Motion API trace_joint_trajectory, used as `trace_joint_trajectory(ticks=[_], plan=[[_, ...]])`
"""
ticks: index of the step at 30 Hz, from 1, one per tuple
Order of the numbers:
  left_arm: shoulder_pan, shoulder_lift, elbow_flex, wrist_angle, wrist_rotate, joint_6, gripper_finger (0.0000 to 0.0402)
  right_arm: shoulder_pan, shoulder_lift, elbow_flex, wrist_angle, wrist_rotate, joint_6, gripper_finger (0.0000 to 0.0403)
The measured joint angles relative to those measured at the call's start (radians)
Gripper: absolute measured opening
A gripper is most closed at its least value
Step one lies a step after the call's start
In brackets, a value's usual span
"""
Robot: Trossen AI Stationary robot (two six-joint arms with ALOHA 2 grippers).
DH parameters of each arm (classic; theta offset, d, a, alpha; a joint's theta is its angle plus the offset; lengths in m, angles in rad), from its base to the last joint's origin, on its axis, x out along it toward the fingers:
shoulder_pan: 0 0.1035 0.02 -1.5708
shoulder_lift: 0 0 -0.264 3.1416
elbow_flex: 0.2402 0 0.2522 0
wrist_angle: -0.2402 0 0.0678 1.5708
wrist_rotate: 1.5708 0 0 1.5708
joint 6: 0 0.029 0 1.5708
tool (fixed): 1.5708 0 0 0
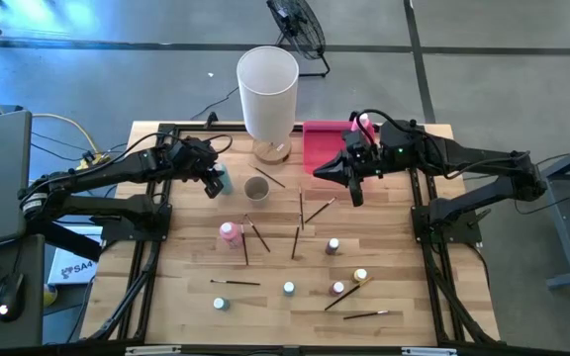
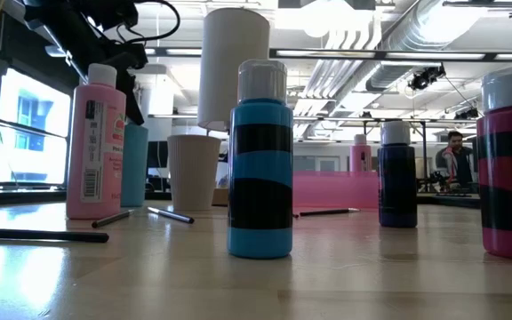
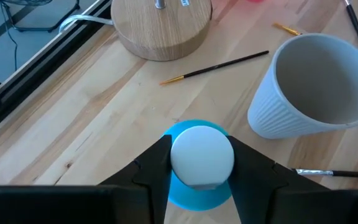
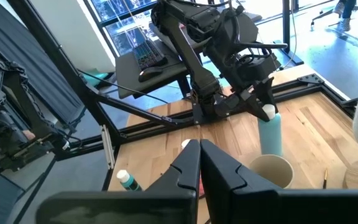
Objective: Pick & Place Paint Supplies
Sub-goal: Put the big blue paint bottle into the pink bin
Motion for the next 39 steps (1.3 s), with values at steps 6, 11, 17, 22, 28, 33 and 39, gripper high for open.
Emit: trace_joint_trajectory(ticks=[6,11,17,22,28,33,39], plan=[[0.000,0.000,0.000,0.001,-0.001,0.000,0.0135,0.000,0.000,0.000,0.000,-0.001,0.002,0.0005],[0.000,0.001,-0.003,0.025,-0.002,0.003,0.0135,0.000,0.000,0.000,0.000,-0.001,0.003,0.0005],[0.000,0.002,-0.004,0.039,-0.001,0.003,0.0135,0.000,0.000,0.000,0.000,-0.001,0.003,0.0005],[0.000,0.002,-0.004,0.040,-0.002,0.003,0.0135,0.000,-0.003,0.000,-0.001,-0.002,0.003,0.0005],[0.000,0.002,-0.004,0.041,-0.002,0.003,0.0126,0.000,-0.010,0.000,-0.016,-0.002,0.003,0.0005],[0.000,0.002,-0.004,0.042,-0.002,0.012,0.0121,0.000,-0.010,0.000,-0.032,-0.002,0.003,0.0005],[0.000,0.001,-0.004,0.042,-0.005,0.013,0.0129,0.000,-0.020,0.000,-0.120,-0.002,0.058,0.0005]])
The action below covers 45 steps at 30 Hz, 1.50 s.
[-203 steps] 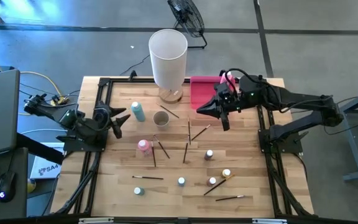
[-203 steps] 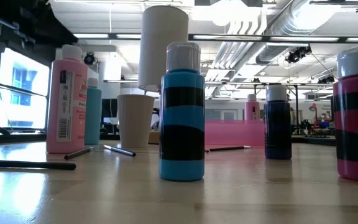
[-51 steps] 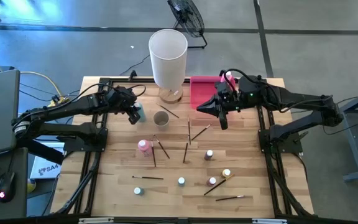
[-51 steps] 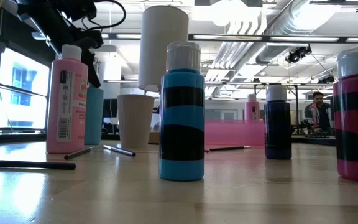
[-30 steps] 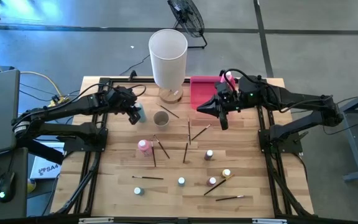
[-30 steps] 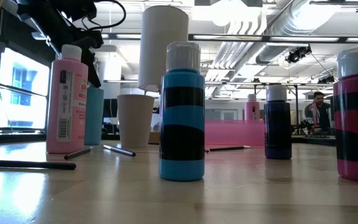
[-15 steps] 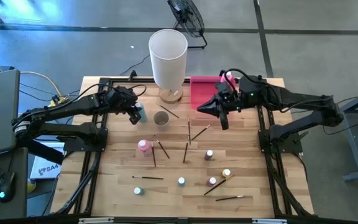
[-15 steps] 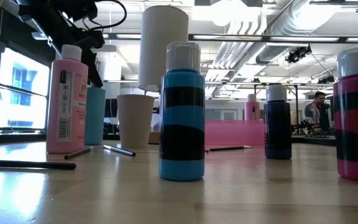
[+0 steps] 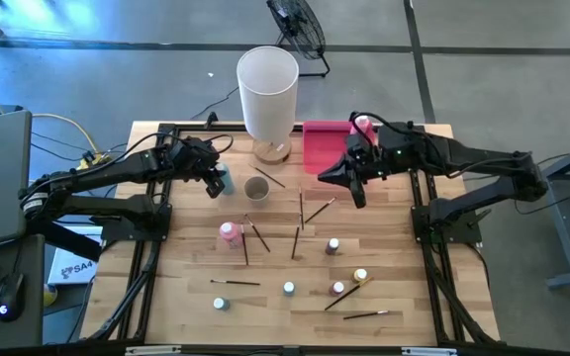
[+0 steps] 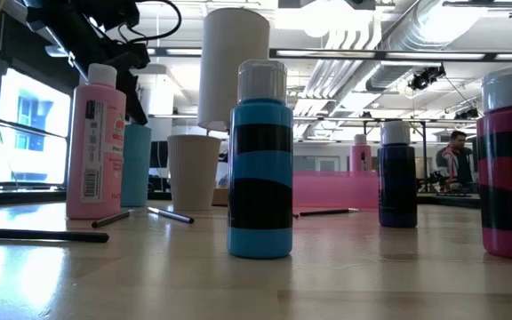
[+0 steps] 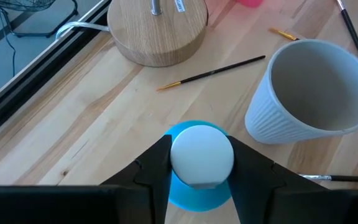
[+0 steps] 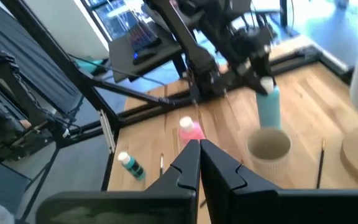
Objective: Pick & Place Paint Supplies
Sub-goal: Put the big blue paint bottle into the pink bin
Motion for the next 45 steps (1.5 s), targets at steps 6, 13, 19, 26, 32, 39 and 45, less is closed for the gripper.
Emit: trace_joint_trajectory(ticks=[6,13,19,26,32,39,45], plan=[[0.000,0.000,0.000,0.002,0.000,0.001,0.0123,0.000,-0.030,0.000,-0.105,0.000,0.021,0.0005],[0.000,0.000,0.000,0.004,0.007,0.013,0.0124,0.000,-0.074,0.000,-0.302,-0.024,0.078,0.0005],[0.000,-0.006,0.002,0.003,0.031,0.017,0.0124,0.000,-0.104,0.000,-0.358,0.006,0.132,0.0005],[0.000,-0.009,0.107,-0.034,0.020,0.079,0.0124,0.000,-0.116,0.000,-0.413,0.022,0.159,0.0005],[0.000,-0.008,0.278,-0.139,0.001,0.124,0.0125,0.000,-0.135,0.000,-0.536,0.076,0.212,0.0004],[0.000,0.079,0.534,-0.212,0.000,0.094,0.0125,0.000,-0.154,0.000,-0.601,0.058,0.220,0.0003],[0.000,0.255,0.737,-0.214,0.044,0.073,0.0125,0.024,-0.184,0.000,-0.672,0.028,0.239,0.0004]])
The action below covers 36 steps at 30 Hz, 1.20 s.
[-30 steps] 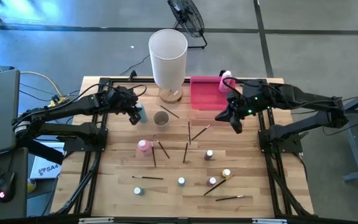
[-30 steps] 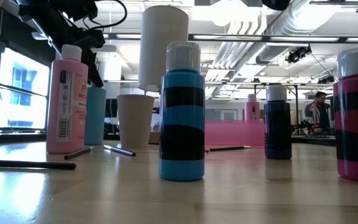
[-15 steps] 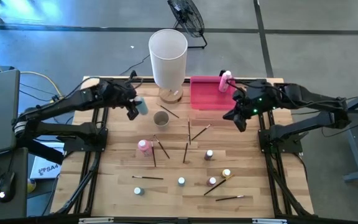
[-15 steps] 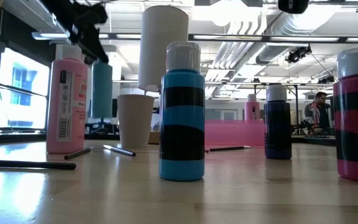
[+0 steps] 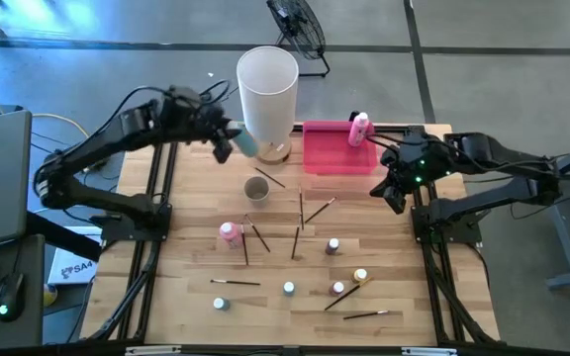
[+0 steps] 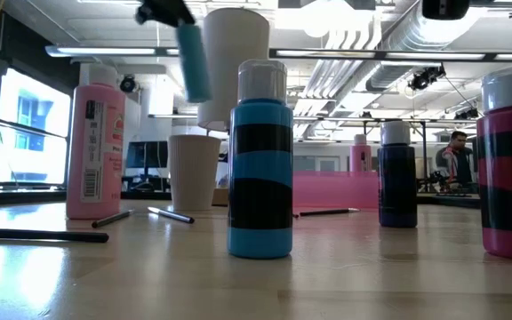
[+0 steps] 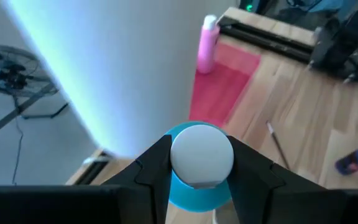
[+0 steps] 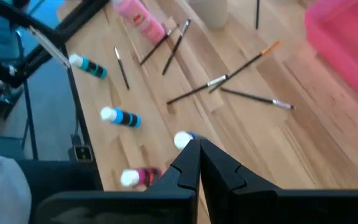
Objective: Pick & Place Paint Supplies
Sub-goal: Put the big blue paint bottle into the pink bin
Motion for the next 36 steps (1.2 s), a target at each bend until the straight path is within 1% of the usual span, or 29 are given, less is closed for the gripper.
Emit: trace_joint_trajectory(ticks=[4,7,13,16,20,22,25,29,34,36], plan=[[-0.001,0.137,0.104,0.006,0.075,-0.021,0.0125,0.035,-0.033,0.000,-0.025,0.003,0.014,0.0004],[-0.026,0.231,0.164,0.029,0.093,-0.031,0.0125,0.061,-0.061,0.000,-0.033,0.021,0.026,0.0004],[-0.121,0.357,0.299,0.045,0.023,-0.034,0.0125,0.102,-0.111,0.000,-0.037,0.075,0.033,0.0004],[-0.173,0.400,0.340,0.033,-0.042,-0.057,0.0125,0.114,-0.135,0.000,-0.038,0.090,0.049,0.0004],[-0.239,0.430,0.355,0.036,-0.162,-0.099,0.0125,0.122,-0.148,0.000,-0.038,0.105,0.049,0.0004],[-0.263,0.444,0.356,0.034,-0.191,-0.133,0.0125,0.122,-0.149,0.000,-0.038,0.105,0.048,0.0004],[-0.296,0.478,0.356,0.041,-0.196,-0.192,0.0125,0.122,-0.150,0.000,-0.037,0.105,0.044,0.0004],[-0.312,0.519,0.356,0.042,-0.187,-0.286,0.0125,0.122,-0.148,0.000,-0.037,0.104,0.019,0.0004],[-0.334,0.576,0.355,0.055,-0.227,-0.342,0.0125,0.122,-0.141,-0.001,-0.037,0.104,-0.009,0.0004],[-0.343,0.587,0.355,0.085,-0.243,-0.353,0.0125,0.122,-0.142,-0.001,-0.037,0.104,-0.018,0.0004]])
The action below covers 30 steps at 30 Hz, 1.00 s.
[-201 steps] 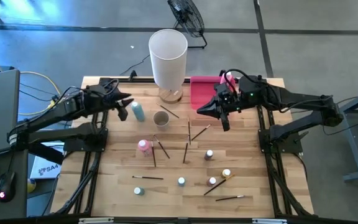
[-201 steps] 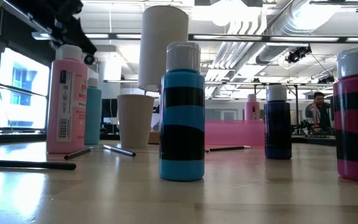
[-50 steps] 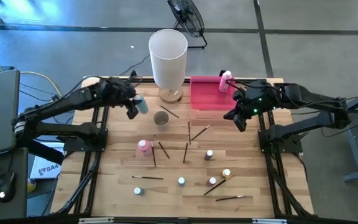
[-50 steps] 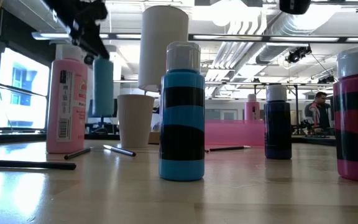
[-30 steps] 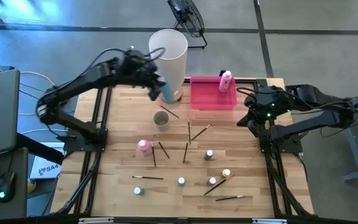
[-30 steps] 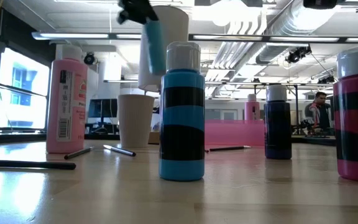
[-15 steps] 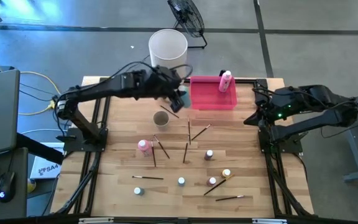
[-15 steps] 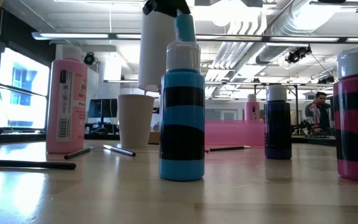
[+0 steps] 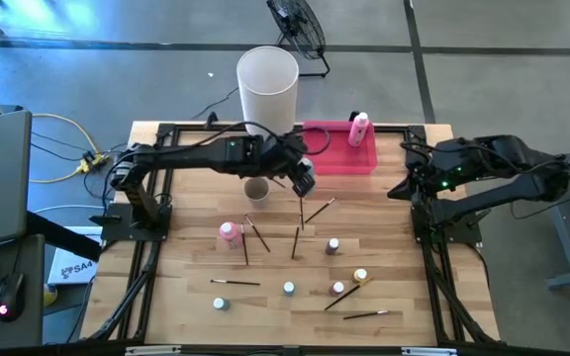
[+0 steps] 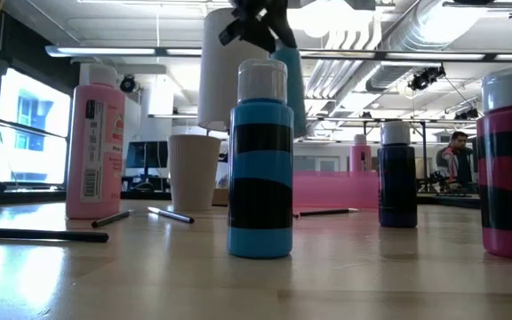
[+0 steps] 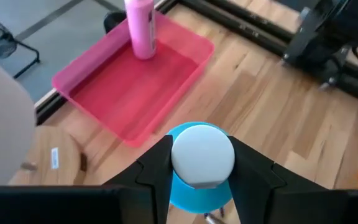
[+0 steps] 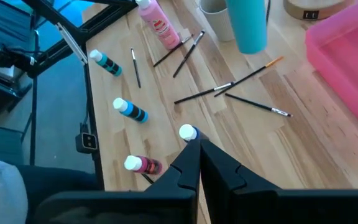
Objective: Pick & Place Paint Supplies
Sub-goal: Put the big blue paint bottle into the pink bin
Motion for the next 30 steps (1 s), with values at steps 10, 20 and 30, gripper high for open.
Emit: trace_joint_trajectory(ticks=[10,20,30], plan=[[-0.032,0.098,0.000,0.075,-0.027,-0.092,0.0125,0.000,0.000,0.000,0.000,0.001,-0.054,0.0004],[-0.031,0.175,0.000,0.074,-0.086,-0.161,0.0125,0.000,0.000,0.000,0.000,0.000,-0.097,0.0004],[-0.030,0.224,-0.001,0.066,-0.103,-0.198,0.0125,0.000,0.000,0.000,0.001,0.000,-0.123,0.0004]])
